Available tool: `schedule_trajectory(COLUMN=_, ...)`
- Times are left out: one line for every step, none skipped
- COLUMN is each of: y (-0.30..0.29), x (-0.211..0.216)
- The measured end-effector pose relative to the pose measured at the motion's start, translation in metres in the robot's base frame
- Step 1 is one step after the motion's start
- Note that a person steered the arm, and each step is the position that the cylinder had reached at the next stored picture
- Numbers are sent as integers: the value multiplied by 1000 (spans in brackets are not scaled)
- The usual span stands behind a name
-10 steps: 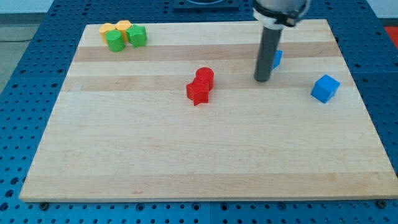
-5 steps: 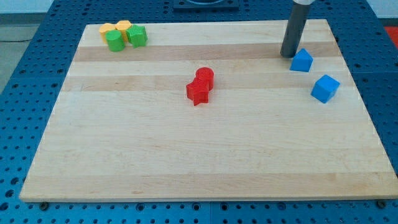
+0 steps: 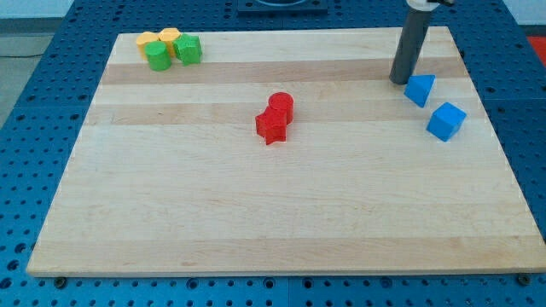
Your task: Place the blue triangle on top of the blue cube
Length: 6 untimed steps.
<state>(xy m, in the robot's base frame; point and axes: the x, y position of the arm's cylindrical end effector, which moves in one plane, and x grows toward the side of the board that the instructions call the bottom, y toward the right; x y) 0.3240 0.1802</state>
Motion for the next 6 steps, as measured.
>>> schedule_trajectory(y=0, x=17)
schedule_trajectory(y=3, x=26)
schedule_trajectory(y=16, x=31)
schedule_trajectory(y=29, x=31)
schedule_trajectory(y=33, x=31)
schedule_trajectory(y=34, x=30)
